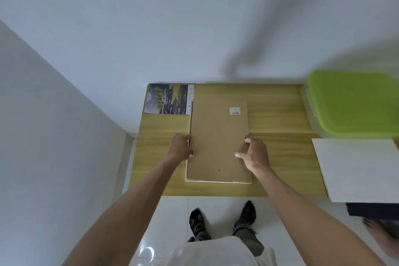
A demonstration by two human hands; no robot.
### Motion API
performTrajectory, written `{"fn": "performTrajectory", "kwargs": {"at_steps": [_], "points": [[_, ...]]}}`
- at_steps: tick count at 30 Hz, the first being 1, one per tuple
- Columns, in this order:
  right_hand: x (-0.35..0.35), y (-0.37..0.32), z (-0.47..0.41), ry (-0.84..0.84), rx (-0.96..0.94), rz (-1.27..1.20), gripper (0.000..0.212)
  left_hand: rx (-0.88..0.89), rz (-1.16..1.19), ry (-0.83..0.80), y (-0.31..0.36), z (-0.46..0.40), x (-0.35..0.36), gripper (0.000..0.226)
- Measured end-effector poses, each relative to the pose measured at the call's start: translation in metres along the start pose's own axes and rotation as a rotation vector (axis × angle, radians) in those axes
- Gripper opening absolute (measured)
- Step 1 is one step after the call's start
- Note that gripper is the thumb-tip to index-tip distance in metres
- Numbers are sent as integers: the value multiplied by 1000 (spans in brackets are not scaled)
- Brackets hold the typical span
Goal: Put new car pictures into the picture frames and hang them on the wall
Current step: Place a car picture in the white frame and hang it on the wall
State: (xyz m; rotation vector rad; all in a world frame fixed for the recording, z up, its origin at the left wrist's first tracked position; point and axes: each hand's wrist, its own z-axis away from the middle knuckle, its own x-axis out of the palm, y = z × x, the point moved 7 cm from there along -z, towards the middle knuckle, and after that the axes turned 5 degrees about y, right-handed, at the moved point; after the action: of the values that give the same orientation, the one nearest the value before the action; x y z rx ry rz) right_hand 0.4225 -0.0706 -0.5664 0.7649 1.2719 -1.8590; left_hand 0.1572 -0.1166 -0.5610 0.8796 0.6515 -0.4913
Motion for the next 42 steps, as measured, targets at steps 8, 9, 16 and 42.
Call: {"fn": "performTrajectory", "kwargs": {"at_steps": [8, 9, 16, 42], "points": [[6, -6, 4, 10, -13, 99, 68, 12, -51, 19, -2, -6, 2, 62], [6, -7, 4, 8, -22, 109, 68, 27, -73, 18, -1, -6, 3, 61], [5, -11, -2, -37, -98, 227, 51, 81, -136, -20, 0, -10, 5, 58], [25, -50, -48, -360, -579, 888, 135, 510, -905, -245, 49, -40, 26, 149]]}}
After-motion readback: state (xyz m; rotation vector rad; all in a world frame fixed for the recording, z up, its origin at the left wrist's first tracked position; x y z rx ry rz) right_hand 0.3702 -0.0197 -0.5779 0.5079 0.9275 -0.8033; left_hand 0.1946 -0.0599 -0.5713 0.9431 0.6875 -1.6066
